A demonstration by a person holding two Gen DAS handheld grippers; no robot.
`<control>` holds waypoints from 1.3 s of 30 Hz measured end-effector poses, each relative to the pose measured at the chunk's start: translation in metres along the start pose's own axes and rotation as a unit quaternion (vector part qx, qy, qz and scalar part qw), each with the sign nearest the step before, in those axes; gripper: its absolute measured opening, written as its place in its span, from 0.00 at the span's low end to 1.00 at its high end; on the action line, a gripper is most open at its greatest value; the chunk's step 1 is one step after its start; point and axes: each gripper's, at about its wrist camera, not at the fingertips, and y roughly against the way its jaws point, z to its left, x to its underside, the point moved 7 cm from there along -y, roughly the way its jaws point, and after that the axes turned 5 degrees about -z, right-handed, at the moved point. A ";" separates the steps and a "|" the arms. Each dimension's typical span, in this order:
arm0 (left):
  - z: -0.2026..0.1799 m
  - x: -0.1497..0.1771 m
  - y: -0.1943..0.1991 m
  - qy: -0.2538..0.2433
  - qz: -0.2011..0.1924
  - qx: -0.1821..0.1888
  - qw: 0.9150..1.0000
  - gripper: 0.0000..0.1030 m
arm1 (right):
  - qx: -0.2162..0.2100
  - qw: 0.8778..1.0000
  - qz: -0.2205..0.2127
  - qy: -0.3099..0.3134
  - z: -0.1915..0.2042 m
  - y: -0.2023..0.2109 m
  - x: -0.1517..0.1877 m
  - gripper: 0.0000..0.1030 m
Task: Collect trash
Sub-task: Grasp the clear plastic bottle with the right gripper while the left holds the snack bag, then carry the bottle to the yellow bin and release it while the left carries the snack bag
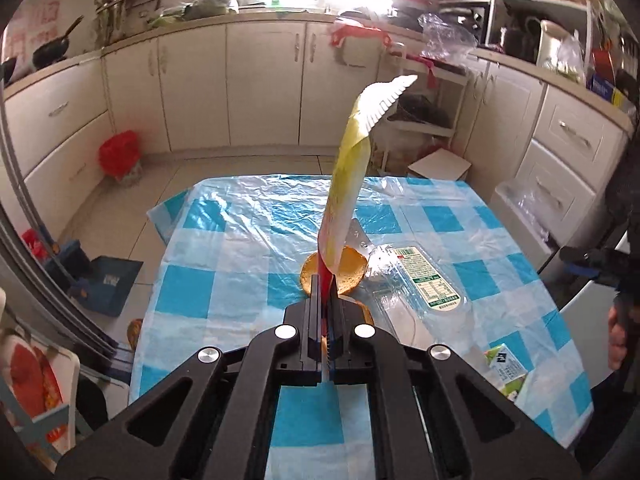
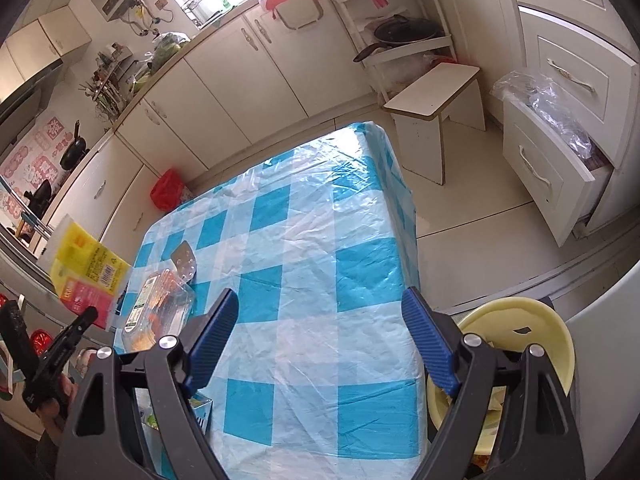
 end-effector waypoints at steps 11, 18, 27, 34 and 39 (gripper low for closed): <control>0.041 0.093 0.056 0.097 0.029 -0.019 0.995 0.02 | -0.074 0.992 0.021 0.098 0.108 -0.018 0.035 0.80; 0.034 0.104 0.065 0.090 0.030 -0.011 0.995 0.02 | -0.057 0.985 0.043 0.154 0.184 -0.055 0.060 0.82; 0.036 0.108 0.070 0.102 0.026 0.001 0.994 0.02 | 0.001 0.979 0.092 0.180 0.201 -0.100 0.073 0.67; 0.043 0.111 0.071 0.113 0.025 0.005 0.993 0.02 | -0.042 0.989 0.084 0.116 0.188 -0.092 0.068 0.55; 0.045 0.110 0.073 0.117 0.023 0.006 0.993 0.02 | -0.086 0.992 0.061 0.062 0.177 -0.070 0.056 0.54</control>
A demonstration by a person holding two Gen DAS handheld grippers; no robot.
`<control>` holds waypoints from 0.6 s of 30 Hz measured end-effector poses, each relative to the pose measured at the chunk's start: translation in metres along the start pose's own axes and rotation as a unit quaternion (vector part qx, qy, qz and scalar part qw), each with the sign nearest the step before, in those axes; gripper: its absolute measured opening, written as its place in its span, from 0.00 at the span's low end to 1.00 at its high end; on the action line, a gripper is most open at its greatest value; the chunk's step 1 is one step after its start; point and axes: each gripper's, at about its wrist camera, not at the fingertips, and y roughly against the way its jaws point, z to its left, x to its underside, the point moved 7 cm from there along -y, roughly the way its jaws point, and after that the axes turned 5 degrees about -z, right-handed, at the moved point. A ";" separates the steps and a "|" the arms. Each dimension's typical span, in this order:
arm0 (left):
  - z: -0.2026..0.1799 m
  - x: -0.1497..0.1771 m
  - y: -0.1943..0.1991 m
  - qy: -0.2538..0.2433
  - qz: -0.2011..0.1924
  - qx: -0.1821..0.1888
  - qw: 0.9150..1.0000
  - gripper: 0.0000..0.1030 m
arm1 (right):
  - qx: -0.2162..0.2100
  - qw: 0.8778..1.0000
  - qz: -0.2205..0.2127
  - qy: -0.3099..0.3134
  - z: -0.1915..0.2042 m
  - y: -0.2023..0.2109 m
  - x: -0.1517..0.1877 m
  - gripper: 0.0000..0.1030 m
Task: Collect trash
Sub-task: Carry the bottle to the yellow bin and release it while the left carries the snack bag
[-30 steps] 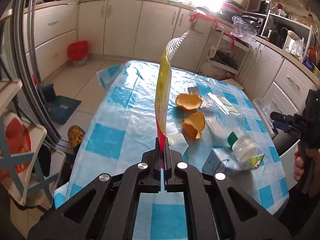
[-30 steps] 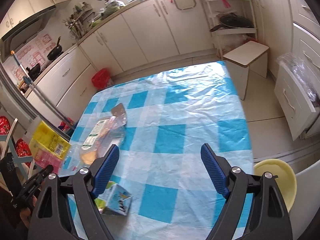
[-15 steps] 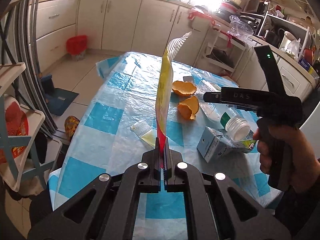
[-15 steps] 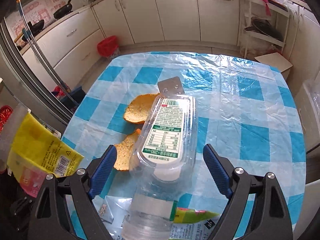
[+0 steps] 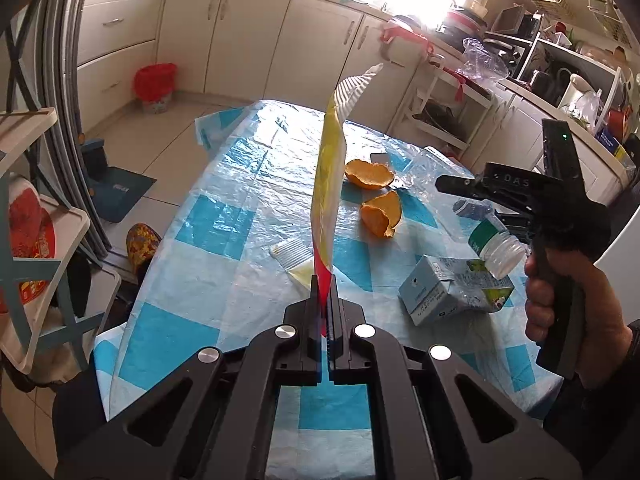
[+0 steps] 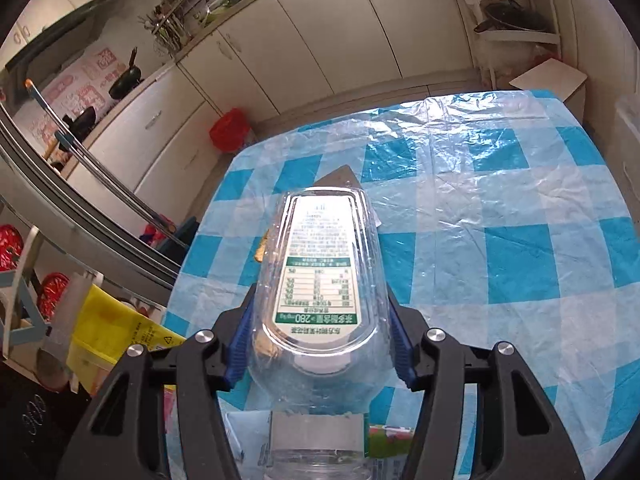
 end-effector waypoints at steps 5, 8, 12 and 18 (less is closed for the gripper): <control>-0.003 -0.001 0.002 -0.003 0.000 0.002 1.000 0.02 | -0.014 0.999 -0.022 -0.024 -0.018 0.032 -0.003 0.54; -0.005 -0.002 0.003 -0.004 -0.002 0.004 1.000 0.02 | -0.008 0.999 -0.026 -0.030 -0.037 0.051 0.001 0.54; -0.008 -0.003 0.004 -0.004 -0.002 0.006 1.000 0.02 | 0.020 0.999 -0.029 -0.024 -0.065 0.072 0.014 0.54; -0.016 -0.006 0.009 -0.007 -0.004 0.010 1.000 0.02 | 0.036 0.998 -0.028 -0.053 -0.098 0.085 0.038 0.54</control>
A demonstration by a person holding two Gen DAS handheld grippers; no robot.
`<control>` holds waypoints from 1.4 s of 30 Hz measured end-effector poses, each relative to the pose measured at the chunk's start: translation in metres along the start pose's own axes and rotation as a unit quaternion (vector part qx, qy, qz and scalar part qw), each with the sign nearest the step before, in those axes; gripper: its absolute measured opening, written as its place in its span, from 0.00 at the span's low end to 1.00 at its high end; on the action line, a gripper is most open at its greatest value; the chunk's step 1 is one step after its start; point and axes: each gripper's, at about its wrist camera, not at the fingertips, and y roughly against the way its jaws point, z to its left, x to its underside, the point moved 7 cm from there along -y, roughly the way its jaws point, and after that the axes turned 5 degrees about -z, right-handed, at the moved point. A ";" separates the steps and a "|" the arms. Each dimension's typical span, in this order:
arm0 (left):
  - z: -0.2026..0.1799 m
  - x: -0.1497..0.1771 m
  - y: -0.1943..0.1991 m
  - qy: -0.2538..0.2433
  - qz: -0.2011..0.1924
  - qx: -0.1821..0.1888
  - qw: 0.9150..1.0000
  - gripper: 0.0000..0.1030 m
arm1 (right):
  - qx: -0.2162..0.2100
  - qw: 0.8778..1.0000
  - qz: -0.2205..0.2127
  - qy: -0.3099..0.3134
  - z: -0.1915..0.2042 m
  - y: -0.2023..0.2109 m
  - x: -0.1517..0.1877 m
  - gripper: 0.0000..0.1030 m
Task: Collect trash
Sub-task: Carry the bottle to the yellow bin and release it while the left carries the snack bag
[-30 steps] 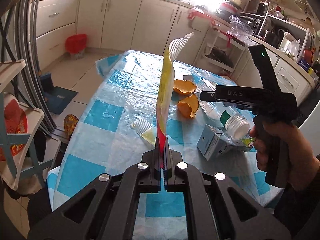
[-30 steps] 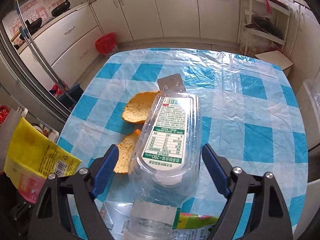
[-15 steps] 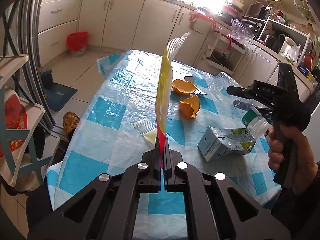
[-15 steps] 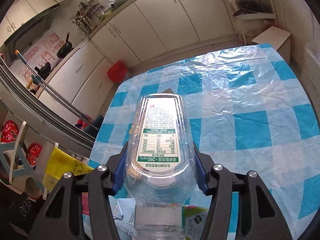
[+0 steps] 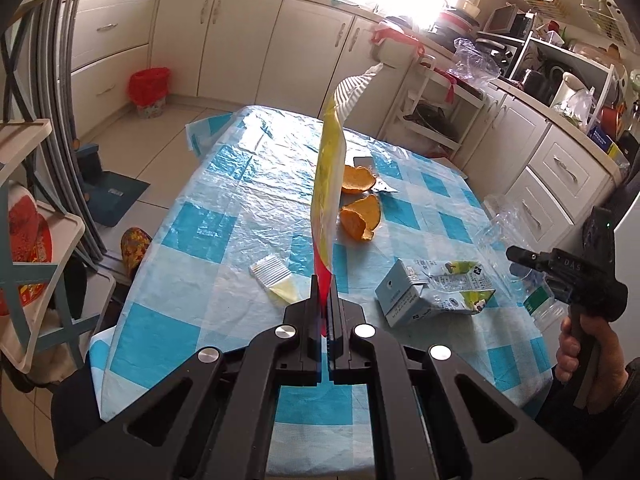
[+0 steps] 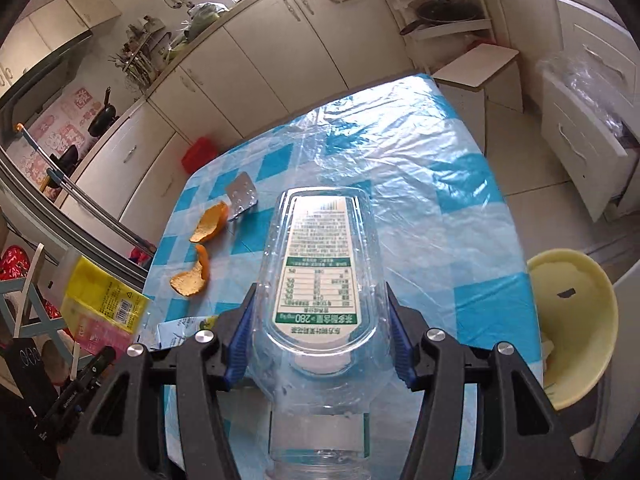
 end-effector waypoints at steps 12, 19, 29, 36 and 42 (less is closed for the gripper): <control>-0.018 -0.011 0.017 -0.007 -0.013 0.008 1.000 0.02 | 0.015 0.999 0.008 0.030 -0.005 -0.003 0.017 0.55; -0.021 -0.017 0.026 -0.001 -0.020 0.012 1.000 0.02 | 0.009 1.000 0.007 0.026 -0.009 0.000 0.019 0.55; -0.036 -0.027 0.038 -0.004 -0.030 0.026 0.999 0.02 | -0.009 1.000 0.004 0.009 -0.012 0.005 0.019 0.55; -0.048 -0.031 0.045 -0.005 -0.034 0.037 0.999 0.02 | -0.020 1.000 -0.005 0.000 -0.014 0.012 0.017 0.55; -0.056 -0.031 0.050 -0.008 -0.035 0.045 0.998 0.02 | -0.025 1.000 -0.013 -0.005 -0.014 0.017 0.016 0.55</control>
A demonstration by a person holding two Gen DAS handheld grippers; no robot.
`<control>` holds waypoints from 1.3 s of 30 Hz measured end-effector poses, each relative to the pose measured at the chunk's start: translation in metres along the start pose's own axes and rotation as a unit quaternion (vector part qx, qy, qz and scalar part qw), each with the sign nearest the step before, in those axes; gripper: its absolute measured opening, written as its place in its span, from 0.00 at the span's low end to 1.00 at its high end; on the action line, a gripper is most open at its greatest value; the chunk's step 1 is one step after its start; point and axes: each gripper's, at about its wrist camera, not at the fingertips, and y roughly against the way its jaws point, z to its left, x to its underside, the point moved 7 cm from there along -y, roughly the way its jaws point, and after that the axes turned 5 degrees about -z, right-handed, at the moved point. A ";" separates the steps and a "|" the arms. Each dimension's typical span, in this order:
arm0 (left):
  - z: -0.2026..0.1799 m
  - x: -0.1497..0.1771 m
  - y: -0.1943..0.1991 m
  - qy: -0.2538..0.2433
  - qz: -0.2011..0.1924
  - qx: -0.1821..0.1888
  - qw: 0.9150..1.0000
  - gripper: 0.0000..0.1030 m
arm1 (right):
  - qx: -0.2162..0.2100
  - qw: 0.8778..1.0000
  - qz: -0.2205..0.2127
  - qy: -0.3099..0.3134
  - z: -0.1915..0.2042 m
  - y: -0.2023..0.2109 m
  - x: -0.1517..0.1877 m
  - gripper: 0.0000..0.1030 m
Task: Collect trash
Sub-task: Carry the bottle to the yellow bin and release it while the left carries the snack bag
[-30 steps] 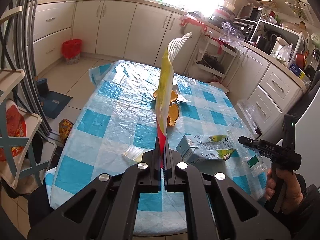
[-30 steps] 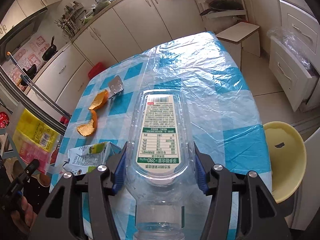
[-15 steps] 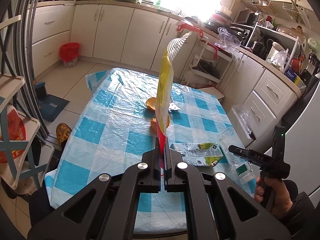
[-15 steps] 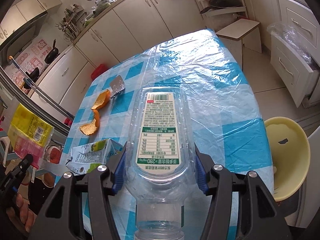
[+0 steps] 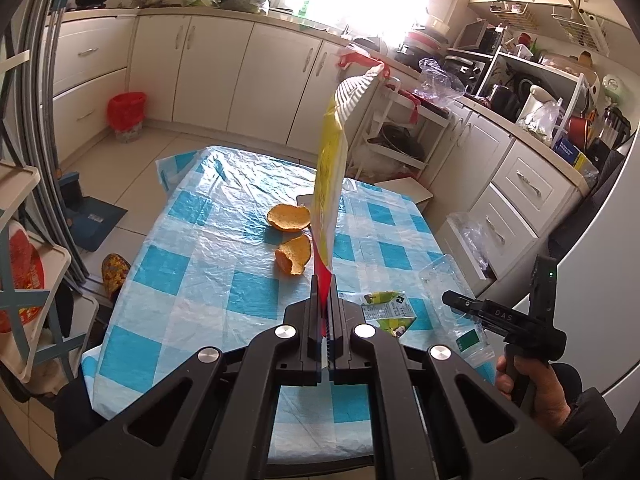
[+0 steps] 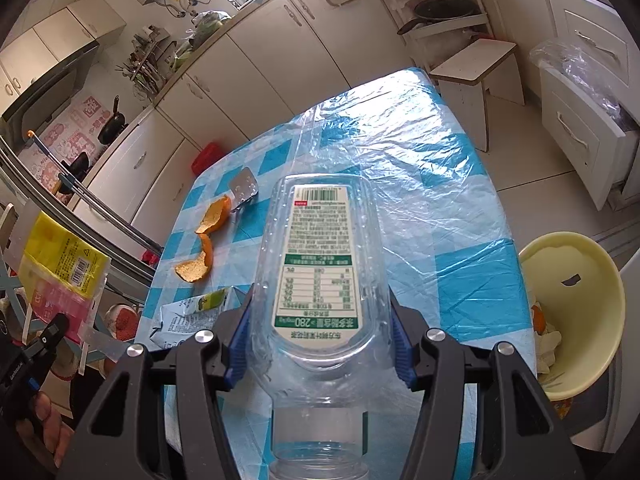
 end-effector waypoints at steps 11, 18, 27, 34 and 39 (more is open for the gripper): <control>-0.017 -0.002 0.001 -0.001 0.001 0.020 1.000 0.02 | -0.002 1.000 -0.018 -0.011 -0.008 0.013 -0.005 0.55; -0.036 0.003 -0.011 -0.004 0.013 0.040 0.999 0.02 | 0.001 0.999 -0.032 -0.027 -0.022 0.024 -0.009 0.54; -0.080 0.010 -0.032 -0.022 0.035 0.081 0.996 0.02 | 0.028 0.993 -0.074 -0.085 -0.071 0.057 -0.022 0.55; -0.134 0.023 -0.055 -0.044 0.060 0.124 0.989 0.02 | 0.129 0.972 -0.064 -0.184 -0.153 0.068 -0.020 0.55; -0.176 0.035 -0.076 -0.061 0.081 0.148 0.984 0.02 | 0.193 0.954 -0.020 -0.230 -0.201 0.050 -0.024 0.57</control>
